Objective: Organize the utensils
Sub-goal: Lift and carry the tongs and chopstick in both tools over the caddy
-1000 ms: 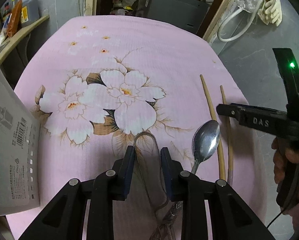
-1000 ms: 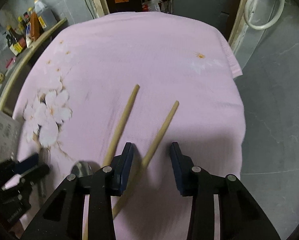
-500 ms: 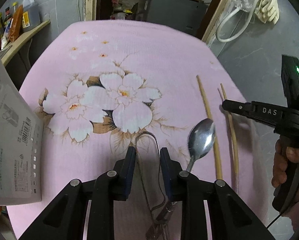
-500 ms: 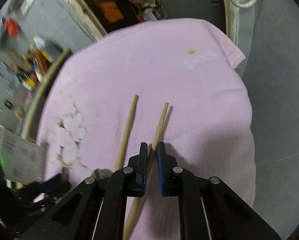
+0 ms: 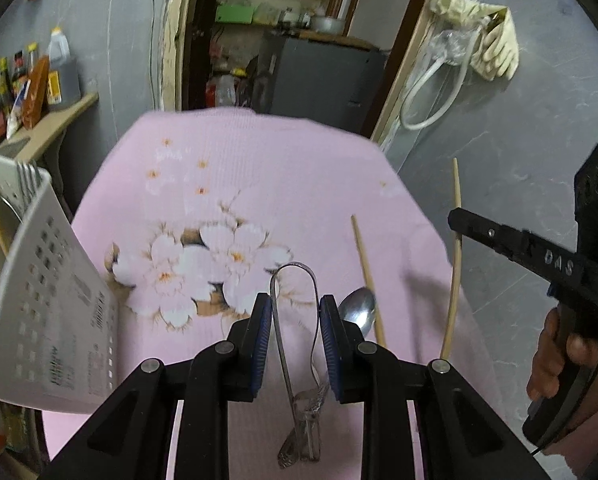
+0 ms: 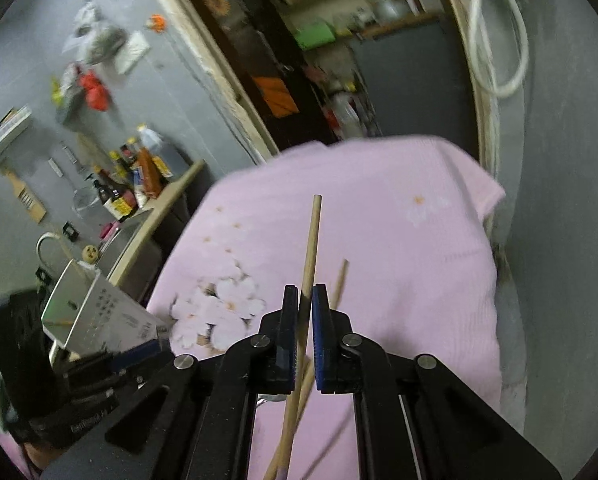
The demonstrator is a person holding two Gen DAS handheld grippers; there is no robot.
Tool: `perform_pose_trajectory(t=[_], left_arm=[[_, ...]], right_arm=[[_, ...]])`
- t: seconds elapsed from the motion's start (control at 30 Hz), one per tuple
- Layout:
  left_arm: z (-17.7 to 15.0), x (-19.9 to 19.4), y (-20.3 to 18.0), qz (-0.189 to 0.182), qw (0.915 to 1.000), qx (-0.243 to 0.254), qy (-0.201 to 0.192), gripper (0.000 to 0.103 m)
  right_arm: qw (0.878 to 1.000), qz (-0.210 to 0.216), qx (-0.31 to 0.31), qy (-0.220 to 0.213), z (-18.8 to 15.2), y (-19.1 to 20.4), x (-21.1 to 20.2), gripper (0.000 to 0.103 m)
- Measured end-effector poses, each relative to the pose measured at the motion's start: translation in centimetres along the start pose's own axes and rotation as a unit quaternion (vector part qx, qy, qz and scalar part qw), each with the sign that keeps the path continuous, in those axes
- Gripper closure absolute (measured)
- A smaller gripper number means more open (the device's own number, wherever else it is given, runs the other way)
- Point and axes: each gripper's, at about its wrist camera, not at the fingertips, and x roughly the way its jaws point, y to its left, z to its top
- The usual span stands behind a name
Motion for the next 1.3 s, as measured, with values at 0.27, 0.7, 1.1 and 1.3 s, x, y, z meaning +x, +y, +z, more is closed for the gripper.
perform_pose_trajectory(t=[0.27, 0.7, 1.1, 1.3], left_arm=[[0.4, -2.6, -0.4, -0.013, 0.9989, 0.036, -0.025, 0.08], [-1.0, -7.5, 0.3, -0.041, 0.995, 0.077, -0.047, 0.08], [2.3, -13.5, 3.0, -0.05, 0.9905, 0.077, -0.103, 0.08], [6.2, -17.9, 5.4, -0.036, 0.9836, 0.088, -0.153, 0.08]], right_arm=[[0.997, -0.009, -0.063, -0.048, 0.2, 4.2, -4.2, 0.098], [0.994, -0.032, -0.064, -0.083, -1.2, 8.0, -8.8, 0.098], [0.981, -0.007, -0.088, -0.17, 2.0, 15.0, -11.2, 0.098], [0.969, 0.016, -0.122, -0.212, 4.2, 19.8, -11.4, 0.098]])
